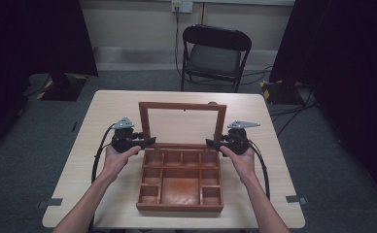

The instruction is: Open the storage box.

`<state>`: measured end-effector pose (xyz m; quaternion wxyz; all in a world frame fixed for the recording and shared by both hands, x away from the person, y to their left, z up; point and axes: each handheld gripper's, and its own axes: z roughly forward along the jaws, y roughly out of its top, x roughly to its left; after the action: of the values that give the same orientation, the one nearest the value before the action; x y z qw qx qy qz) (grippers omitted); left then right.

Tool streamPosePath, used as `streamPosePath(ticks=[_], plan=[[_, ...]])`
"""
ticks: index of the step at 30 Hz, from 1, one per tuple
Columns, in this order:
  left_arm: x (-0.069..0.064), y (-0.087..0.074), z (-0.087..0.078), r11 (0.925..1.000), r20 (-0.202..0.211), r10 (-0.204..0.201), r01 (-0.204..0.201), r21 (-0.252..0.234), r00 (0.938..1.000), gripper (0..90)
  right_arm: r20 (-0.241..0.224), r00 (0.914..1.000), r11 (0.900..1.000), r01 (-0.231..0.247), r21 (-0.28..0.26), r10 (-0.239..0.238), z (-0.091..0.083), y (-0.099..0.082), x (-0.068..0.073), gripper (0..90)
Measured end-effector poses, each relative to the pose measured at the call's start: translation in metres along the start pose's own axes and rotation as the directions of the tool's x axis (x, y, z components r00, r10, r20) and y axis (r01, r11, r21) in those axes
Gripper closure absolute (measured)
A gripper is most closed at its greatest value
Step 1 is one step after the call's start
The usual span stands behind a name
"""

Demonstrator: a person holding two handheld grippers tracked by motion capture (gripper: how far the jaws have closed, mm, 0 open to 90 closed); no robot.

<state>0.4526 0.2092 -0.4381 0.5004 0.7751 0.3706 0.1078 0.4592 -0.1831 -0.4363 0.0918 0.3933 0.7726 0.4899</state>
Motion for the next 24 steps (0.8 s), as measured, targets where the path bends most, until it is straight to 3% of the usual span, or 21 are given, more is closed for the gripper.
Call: streamPosePath(ticks=[14,24], plan=[[0.0026,-0.0052,0.0071,0.9996,-0.022,-0.008,0.009,0.025,0.9997,55.1,0.015,0.9999,1.0000,-0.007,0.006,0.007,0.0030,-0.0009,-0.0007,43.4],[0.0054,-0.0065,0.0078,0.9993,-0.029,-0.012,0.013,0.036,0.9995,59.0,0.046,0.9989,0.9999,-0.007,0.008,0.006,0.0068,-0.0011,-0.0022,49.9]])
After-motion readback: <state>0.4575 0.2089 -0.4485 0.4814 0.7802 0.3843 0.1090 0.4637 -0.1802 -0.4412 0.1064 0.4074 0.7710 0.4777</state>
